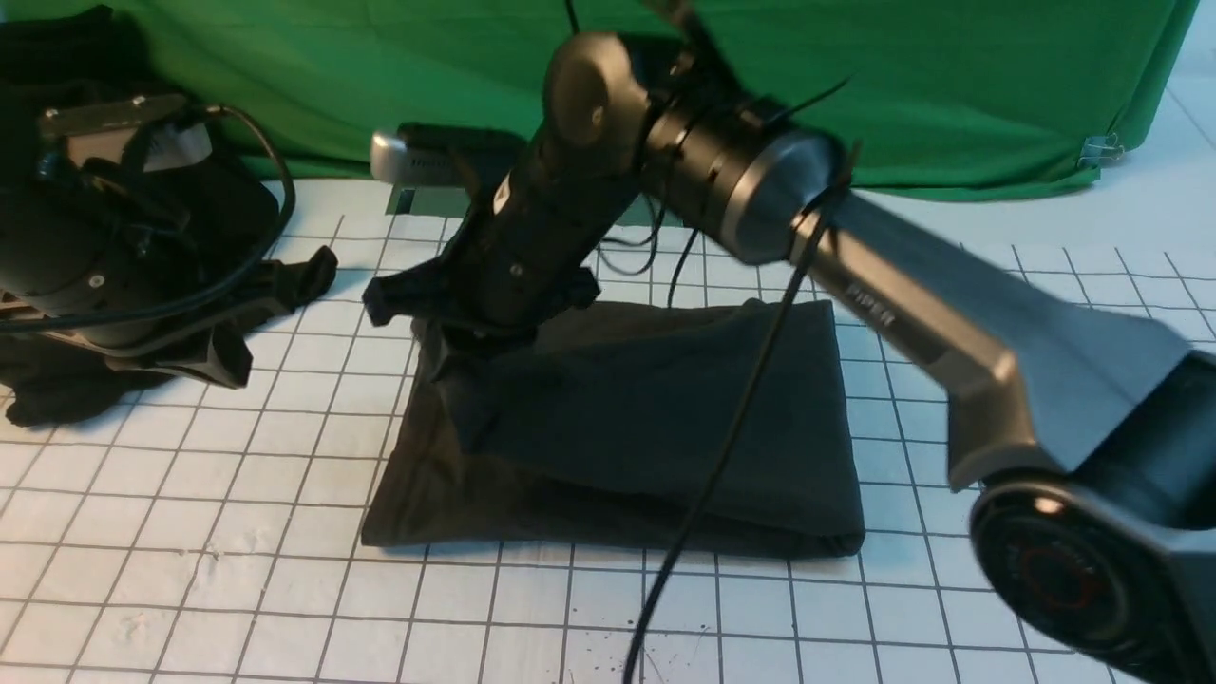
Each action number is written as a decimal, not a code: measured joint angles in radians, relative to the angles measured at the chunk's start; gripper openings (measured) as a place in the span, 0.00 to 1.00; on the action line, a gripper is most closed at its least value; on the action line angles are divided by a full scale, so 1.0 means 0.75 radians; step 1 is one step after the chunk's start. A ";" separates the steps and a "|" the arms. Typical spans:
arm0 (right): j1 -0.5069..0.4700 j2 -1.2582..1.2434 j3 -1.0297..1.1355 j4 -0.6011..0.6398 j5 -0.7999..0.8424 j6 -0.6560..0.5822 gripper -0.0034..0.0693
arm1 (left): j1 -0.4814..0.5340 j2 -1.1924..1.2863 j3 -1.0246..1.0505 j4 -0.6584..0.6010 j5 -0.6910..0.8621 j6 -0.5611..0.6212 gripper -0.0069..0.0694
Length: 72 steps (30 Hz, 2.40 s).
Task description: Fold a long-sleeved shirt over a white checkered tablecloth.
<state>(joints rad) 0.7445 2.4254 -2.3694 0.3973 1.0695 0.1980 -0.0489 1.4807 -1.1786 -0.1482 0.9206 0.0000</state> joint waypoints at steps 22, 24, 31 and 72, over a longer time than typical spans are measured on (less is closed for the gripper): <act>-0.354 -0.465 0.255 -0.310 0.181 -0.332 0.05 | -0.249 0.113 -0.023 -0.205 -0.111 0.114 0.09; -0.385 -0.545 0.489 -0.313 0.190 -0.341 0.05 | -0.322 0.190 -0.074 -0.212 -0.111 0.114 0.09; -0.370 -0.614 0.932 -0.305 0.092 -0.357 0.05 | -0.470 0.480 -0.299 -0.243 -0.128 0.140 0.09; -0.469 -0.690 1.458 -0.253 -0.109 -0.457 0.05 | -0.454 0.563 -0.131 -0.093 -0.066 0.094 0.09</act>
<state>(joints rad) 0.3928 1.9078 -1.2761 0.2075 0.9879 -0.1449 -0.3897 1.9026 -1.2768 -0.2176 0.8713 0.0702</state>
